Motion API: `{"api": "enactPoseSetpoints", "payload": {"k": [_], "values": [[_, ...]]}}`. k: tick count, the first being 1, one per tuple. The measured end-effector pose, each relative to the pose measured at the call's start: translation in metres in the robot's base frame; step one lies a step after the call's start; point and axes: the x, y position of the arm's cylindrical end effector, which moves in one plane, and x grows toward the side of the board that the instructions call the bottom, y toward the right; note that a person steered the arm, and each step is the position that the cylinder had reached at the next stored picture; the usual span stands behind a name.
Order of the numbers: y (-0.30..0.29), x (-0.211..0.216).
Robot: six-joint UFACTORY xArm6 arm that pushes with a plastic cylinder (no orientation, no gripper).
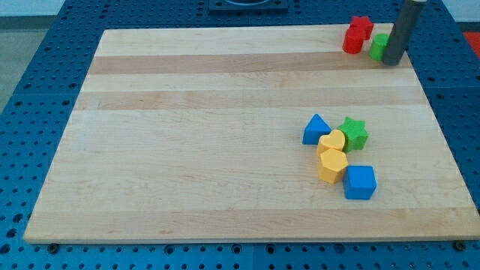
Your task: Place the green star right below the red circle
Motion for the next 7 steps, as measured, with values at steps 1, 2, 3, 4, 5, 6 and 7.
{"api": "enactPoseSetpoints", "payload": {"k": [1, 2, 3, 4, 5, 6, 7], "values": [[0.000, -0.001], [0.000, 0.005], [0.000, 0.046], [0.000, 0.099], [0.000, 0.147], [-0.010, 0.187], [-0.043, 0.204]]}}
